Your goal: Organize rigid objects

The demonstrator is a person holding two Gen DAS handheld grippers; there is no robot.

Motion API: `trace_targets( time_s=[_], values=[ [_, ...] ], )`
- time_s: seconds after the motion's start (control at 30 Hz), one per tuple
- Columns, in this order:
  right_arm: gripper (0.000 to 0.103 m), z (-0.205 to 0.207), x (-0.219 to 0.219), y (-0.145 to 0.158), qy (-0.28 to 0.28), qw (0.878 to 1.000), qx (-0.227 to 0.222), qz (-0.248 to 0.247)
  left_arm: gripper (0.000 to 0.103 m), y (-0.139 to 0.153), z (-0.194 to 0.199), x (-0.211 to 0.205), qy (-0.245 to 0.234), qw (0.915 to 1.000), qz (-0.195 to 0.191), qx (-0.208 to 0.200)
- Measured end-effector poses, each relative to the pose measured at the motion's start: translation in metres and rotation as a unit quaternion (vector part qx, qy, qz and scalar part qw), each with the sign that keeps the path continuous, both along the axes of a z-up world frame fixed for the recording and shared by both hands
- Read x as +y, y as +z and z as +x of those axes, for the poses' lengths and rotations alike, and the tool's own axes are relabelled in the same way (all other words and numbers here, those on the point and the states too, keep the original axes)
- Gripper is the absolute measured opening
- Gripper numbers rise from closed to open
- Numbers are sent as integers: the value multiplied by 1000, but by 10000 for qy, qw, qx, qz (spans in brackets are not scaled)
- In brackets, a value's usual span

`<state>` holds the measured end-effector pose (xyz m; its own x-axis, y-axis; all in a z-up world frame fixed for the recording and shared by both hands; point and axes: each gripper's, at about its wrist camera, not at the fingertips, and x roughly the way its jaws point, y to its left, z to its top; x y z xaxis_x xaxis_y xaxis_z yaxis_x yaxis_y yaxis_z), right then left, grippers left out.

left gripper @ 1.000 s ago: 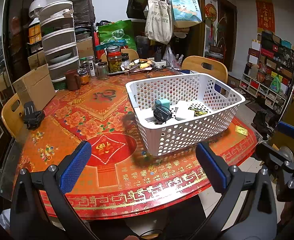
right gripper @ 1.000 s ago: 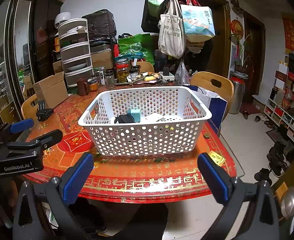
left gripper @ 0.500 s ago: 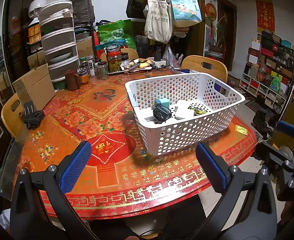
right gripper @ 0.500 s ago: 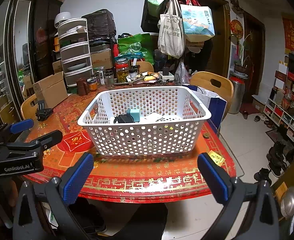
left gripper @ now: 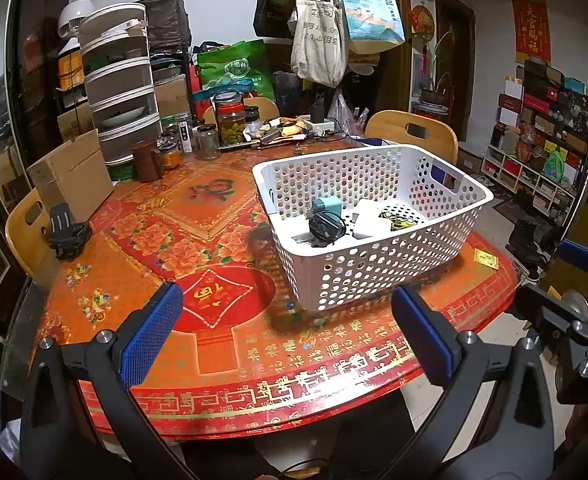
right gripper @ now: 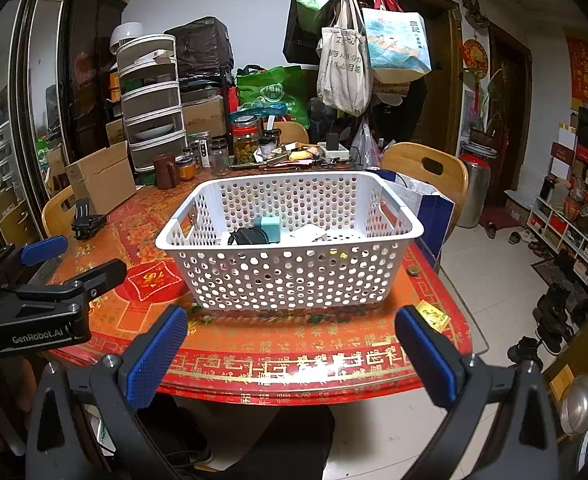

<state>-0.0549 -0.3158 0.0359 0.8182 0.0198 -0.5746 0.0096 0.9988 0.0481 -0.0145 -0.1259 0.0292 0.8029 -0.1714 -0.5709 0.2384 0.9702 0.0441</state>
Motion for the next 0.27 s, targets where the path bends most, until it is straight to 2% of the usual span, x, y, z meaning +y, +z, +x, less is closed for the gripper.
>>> trace_targets(
  time_s=[0.27],
  values=[
    [103, 1, 4, 0, 45, 10000, 5, -37, 103, 2, -3, 0, -20, 10000, 36, -63]
  ],
)
